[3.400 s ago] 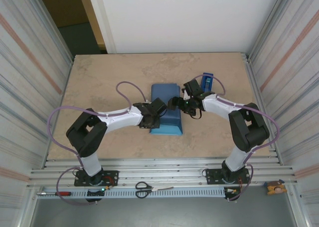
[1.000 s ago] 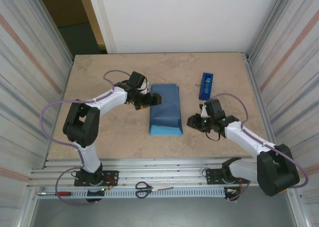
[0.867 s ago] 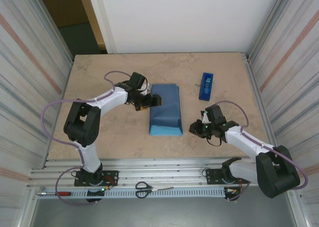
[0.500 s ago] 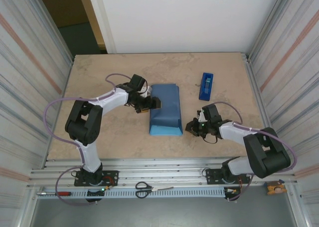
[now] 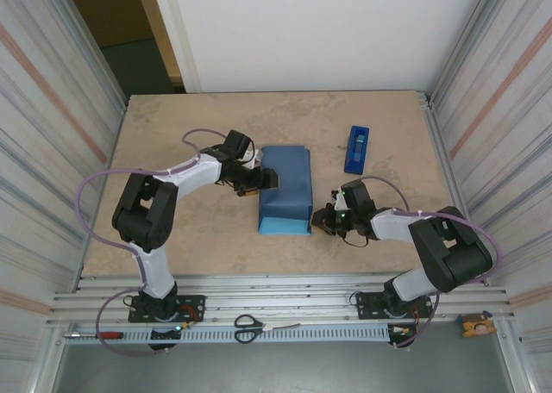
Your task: Wrap the gift box in paper
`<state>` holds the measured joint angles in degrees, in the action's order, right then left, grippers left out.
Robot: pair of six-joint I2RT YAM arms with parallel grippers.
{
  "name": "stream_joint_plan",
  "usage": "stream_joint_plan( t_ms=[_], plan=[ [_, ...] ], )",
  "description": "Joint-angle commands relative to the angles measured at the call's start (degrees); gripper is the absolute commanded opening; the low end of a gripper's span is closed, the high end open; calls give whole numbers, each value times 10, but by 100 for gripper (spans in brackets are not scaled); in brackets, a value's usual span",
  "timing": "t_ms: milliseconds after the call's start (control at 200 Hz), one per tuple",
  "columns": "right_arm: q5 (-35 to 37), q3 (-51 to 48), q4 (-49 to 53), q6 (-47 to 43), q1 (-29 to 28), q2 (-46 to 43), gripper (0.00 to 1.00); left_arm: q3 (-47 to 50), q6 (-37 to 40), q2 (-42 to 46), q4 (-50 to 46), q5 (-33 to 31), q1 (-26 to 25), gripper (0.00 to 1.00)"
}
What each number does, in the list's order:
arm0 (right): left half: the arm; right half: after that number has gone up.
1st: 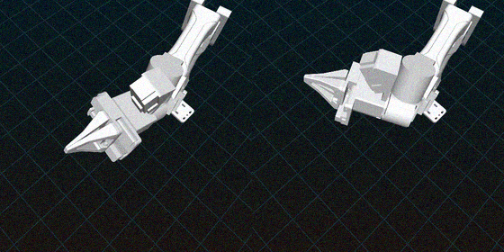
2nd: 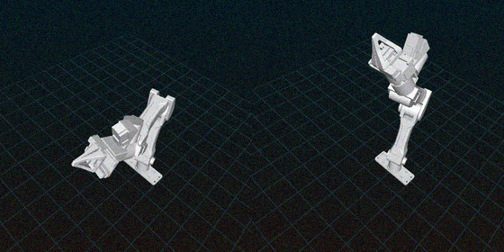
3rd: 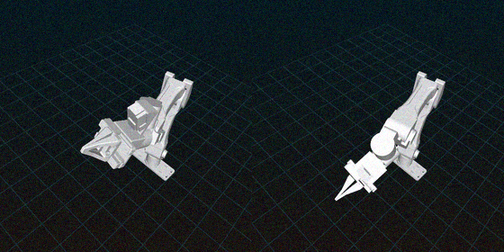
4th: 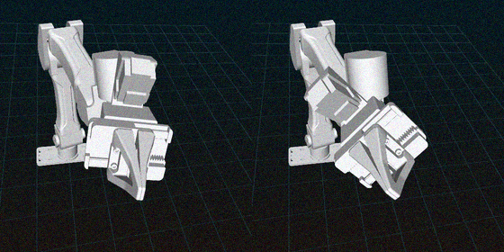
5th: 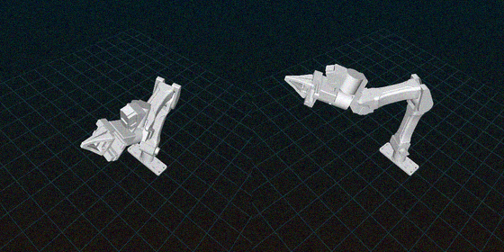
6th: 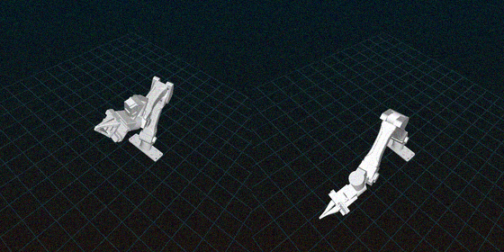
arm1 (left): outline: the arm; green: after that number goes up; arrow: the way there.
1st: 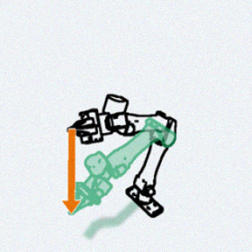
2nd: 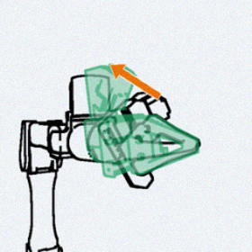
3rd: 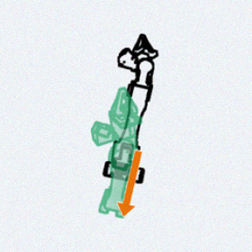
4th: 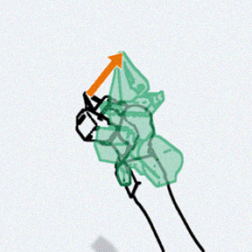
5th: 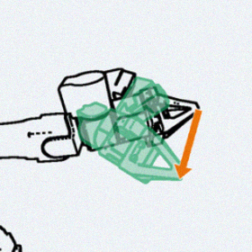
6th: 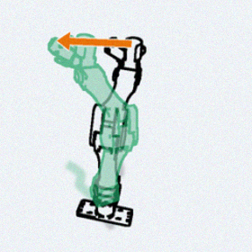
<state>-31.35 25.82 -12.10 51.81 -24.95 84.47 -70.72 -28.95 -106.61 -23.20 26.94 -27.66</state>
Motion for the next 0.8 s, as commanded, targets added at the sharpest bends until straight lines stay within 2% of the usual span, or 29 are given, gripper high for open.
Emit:
stream_joint_plan(
  t_ms=[0,256,792],
  plan=[
    [4,2,-20,20,-5,3,15,22,-6,-14,-16,-22,2,76],
    [5,-5,-53,42,-8,11,16,24,-8,-18,-10,-16,2,74],
    [68,-44,-210,172,-27,44,14,42,-25,-27,10,-15,2,71]
  ],
)
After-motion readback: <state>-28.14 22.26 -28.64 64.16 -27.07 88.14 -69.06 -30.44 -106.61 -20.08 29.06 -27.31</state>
